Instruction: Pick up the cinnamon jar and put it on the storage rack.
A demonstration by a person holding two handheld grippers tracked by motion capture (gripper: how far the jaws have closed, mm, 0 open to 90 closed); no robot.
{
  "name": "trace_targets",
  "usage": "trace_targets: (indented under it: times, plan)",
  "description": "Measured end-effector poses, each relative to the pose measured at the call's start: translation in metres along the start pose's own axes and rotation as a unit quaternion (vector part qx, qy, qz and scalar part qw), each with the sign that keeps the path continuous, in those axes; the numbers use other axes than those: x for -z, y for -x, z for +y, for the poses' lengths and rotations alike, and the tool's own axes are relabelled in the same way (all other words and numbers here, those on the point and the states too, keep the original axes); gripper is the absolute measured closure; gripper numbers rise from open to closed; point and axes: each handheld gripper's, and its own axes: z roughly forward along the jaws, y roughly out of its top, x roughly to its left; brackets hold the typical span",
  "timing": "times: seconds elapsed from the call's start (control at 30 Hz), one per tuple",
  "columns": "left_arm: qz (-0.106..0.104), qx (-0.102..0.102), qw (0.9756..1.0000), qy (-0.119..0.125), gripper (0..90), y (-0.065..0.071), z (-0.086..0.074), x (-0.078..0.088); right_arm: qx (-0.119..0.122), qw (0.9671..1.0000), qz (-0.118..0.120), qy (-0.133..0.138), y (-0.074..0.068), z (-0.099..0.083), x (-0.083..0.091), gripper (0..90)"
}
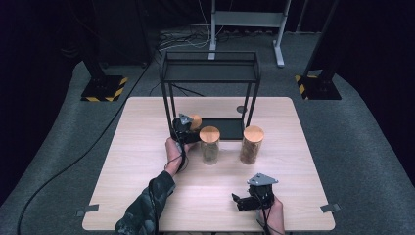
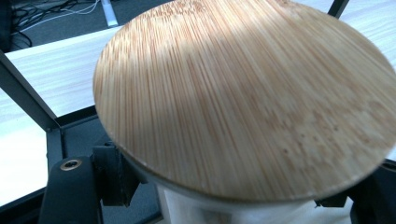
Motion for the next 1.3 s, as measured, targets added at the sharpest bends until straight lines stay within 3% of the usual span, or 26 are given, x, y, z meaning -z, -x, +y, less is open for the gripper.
trace_targets:
  times: [0.3, 0.63, 0.87, 1.3]
  plan:
    - [0.002, 0.008, 1.0000, -0.003, 25.6, -0.002, 0.002, -0.008, 0.000, 1.0000, 0.000, 0.000, 0.000, 0.000, 0.000, 1.3]
    - [0.010, 0.004, 0.9999, -0.013, 25.6, -0.005, 0.006, -0.016, 0.001, 1.0000, 0.001, 0.001, 0.000, 0.000, 0.000, 1.2]
    - [0.015, 0.018, 0.9996, -0.015, 25.6, -0.009, 0.007, -0.022, 0.001, 1.0000, 0.001, 0.001, 0.000, 0.000, 0.000, 1.2]
    - [0.021, 0.022, 0.9994, -0.016, 25.6, -0.012, 0.014, -0.031, 0.001, 1.0000, 0.002, 0.000, 0.000, 0.000, 0.000, 1.3]
